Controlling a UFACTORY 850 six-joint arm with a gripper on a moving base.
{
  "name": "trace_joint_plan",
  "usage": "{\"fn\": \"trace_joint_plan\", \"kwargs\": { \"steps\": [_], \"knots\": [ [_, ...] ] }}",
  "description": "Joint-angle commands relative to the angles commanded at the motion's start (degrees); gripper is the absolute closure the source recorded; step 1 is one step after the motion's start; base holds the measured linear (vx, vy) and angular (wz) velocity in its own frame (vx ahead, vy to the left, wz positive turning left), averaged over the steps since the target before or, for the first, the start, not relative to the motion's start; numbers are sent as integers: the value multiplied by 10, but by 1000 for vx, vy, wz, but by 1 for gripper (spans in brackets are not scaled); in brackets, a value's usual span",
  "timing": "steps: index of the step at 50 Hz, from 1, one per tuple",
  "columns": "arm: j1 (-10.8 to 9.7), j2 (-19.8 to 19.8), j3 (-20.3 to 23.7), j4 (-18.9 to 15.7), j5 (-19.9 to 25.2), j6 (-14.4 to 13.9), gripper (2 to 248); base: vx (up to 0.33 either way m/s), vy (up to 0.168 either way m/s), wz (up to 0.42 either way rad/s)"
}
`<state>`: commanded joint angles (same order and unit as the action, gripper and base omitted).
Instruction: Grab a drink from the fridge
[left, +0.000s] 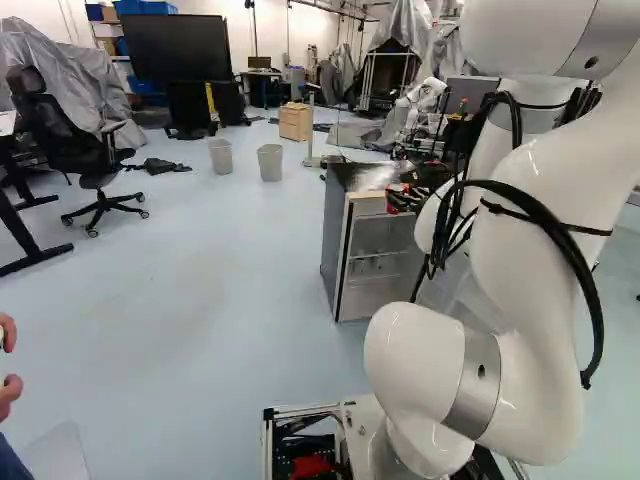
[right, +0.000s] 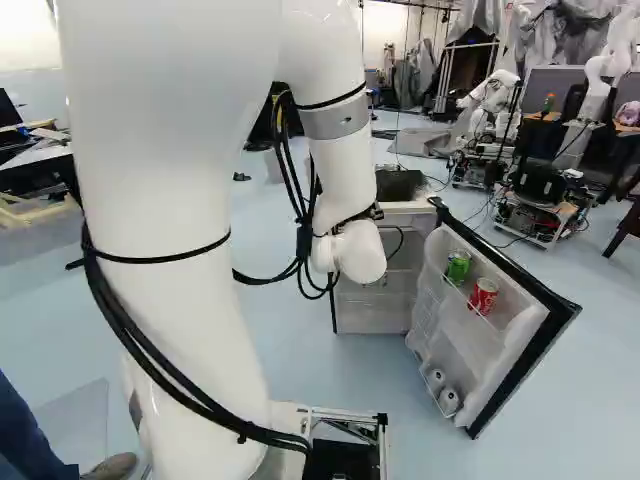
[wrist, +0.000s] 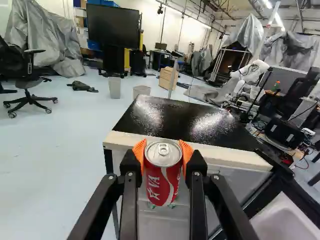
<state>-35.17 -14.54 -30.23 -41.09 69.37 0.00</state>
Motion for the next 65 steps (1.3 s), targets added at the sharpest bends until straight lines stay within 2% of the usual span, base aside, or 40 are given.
{"fn": "trace_joint_plan", "kwargs": {
  "steps": [32, 65],
  "knots": [
    [16, 27, -20, 59, -15, 0, 154, 0, 0, 0],
    [41, 7, -45, 125, -30, 0, 154, 0, 0, 0]
  ]
}}
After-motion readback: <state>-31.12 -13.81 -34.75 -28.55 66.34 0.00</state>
